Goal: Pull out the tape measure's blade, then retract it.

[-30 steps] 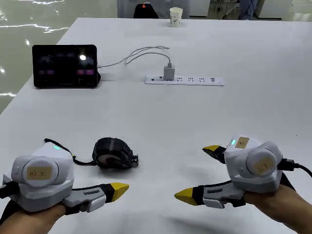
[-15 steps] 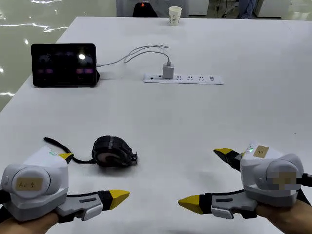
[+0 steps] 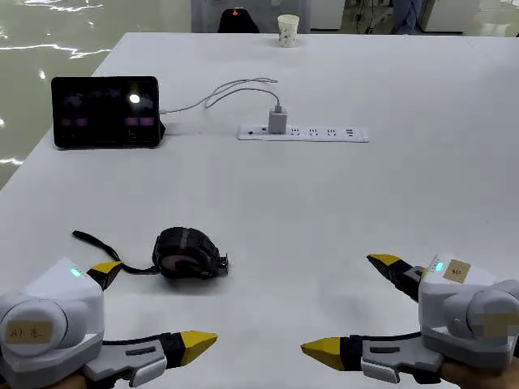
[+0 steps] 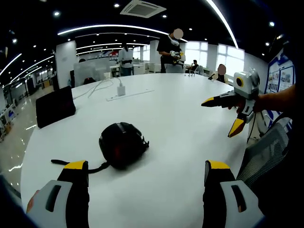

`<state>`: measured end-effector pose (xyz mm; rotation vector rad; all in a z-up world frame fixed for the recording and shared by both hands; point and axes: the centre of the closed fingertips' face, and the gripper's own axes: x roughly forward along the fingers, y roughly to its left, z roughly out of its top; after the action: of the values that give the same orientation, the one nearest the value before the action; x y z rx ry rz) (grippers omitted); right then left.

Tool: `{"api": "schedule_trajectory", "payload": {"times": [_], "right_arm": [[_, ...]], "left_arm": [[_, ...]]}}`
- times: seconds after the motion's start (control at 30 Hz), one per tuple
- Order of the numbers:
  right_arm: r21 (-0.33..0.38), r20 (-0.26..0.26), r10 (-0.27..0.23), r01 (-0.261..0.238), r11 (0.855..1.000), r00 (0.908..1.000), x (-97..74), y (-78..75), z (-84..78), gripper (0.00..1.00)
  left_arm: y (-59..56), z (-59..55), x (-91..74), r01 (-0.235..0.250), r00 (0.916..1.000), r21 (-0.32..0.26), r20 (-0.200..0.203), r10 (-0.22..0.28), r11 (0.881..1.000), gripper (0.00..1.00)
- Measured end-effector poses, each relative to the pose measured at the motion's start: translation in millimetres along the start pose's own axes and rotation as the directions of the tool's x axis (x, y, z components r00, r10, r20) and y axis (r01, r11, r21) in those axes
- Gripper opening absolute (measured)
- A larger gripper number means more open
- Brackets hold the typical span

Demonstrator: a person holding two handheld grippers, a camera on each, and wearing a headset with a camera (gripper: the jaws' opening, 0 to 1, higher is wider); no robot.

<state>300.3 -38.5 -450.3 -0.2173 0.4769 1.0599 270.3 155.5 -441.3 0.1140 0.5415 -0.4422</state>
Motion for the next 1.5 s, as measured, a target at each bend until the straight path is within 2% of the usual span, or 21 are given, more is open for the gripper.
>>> {"api": "schedule_trajectory", "payload": {"times": [0.37,0.77,1.07,1.17,1.3,1.5], "right_arm": [[0.003,-0.003,-0.019,0.019,1.0,0.9998,-9.7,-0.8,-5.0,0.99],[0.006,-0.013,-0.021,0.021,1.0,0.9997,-13.2,-2.1,-9.0,0.99],[0.013,-0.02,-0.024,0.025,1.0,0.9995,-15.8,-2.4,-12.0,0.99],[0.018,-0.022,-0.024,0.024,1.0,0.9995,-16.6,-1.7,-12.5,0.99],[0.018,-0.024,-0.025,0.026,1.0,0.9994,-17.4,-2.5,-13.7,0.99],[0.019,-0.025,-0.029,0.029,0.999,0.9993,-18.7,-3.6,-13.8,0.99]], "left_arm": [[-4.7,-3.1,-4.3,0.022,0.9997,0.01,-0.006,-0.022,1.0,0.98],[-3.8,-4.8,-5.8,0.035,0.9993,0.008,-0.009,-0.035,0.999,0.97],[0.3,0.7,-5.8,0.029,0.9996,0.019,-0.005,-0.029,0.999,0.91],[-0.3,1.1,-5.6,0.034,0.9994,0.026,-0.006,-0.034,0.999,0.92],[-1.1,2.0,-5.2,0.038,0.9993,0.032,-0.002,-0.038,0.999,0.99],[-2.4,0.7,-5.4,0.044,0.999,0.036,-0.01,-0.043,0.998,0.99]]}}
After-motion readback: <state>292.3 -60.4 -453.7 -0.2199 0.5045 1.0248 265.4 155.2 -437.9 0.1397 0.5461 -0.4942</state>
